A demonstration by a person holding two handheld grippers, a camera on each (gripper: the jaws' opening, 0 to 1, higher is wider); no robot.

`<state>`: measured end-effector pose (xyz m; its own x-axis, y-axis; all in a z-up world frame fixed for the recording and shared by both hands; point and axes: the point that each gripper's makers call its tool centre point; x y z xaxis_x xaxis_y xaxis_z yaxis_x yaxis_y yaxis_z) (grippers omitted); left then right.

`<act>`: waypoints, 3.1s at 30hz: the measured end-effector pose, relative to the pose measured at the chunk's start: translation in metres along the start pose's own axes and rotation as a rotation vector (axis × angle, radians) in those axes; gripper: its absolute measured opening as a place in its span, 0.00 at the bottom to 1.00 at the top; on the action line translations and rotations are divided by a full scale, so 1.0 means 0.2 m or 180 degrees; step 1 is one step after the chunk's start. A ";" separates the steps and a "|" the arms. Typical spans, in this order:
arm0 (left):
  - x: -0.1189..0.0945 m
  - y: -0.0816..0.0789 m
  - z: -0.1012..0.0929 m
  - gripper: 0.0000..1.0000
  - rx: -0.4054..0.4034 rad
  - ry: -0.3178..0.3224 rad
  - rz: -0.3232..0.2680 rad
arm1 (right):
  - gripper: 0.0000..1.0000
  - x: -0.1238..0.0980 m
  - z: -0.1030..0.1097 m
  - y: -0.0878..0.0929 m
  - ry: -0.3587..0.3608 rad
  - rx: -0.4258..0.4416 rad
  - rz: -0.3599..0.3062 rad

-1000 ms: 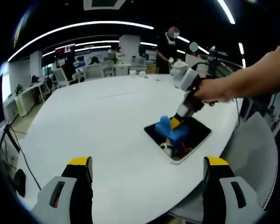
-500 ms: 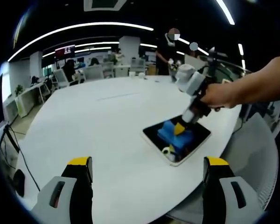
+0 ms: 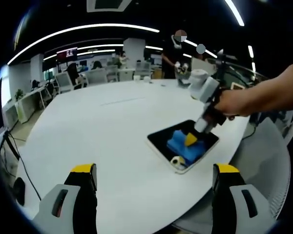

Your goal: Wipe the mirror surface with the cleaning cloth until all visible marks leave the cleaned area.

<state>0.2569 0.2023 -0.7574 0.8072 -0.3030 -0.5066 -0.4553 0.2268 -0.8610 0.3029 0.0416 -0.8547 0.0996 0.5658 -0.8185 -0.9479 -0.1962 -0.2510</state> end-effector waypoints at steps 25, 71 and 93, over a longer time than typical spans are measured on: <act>0.00 0.00 -0.05 0.99 0.0012 0.0029 -0.0009 | 0.02 -0.01 0.06 0.17 -0.0127 0.0026 -0.0013; 0.03 -0.02 -0.14 0.99 0.0053 0.0097 0.0013 | 0.02 -0.10 -0.06 0.24 -0.0141 0.0050 0.0032; 0.03 -0.02 -0.18 0.99 0.0019 0.0078 0.0025 | 0.02 -0.11 -0.10 0.21 -0.0108 -0.0001 0.0080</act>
<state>0.2504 0.1670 -0.7595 0.7942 -0.3237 -0.5144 -0.4592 0.2348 -0.8567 0.2667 0.0039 -0.8579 0.0654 0.5877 -0.8064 -0.9499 -0.2110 -0.2308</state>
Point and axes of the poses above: the point that each gripper's makers call its tool centre point, and the gripper's own axes: x roughly forward along the fingers, z roughly to its left, y roughly out of its underside, and after that the axes turned 15 degrees about -y, right-handed
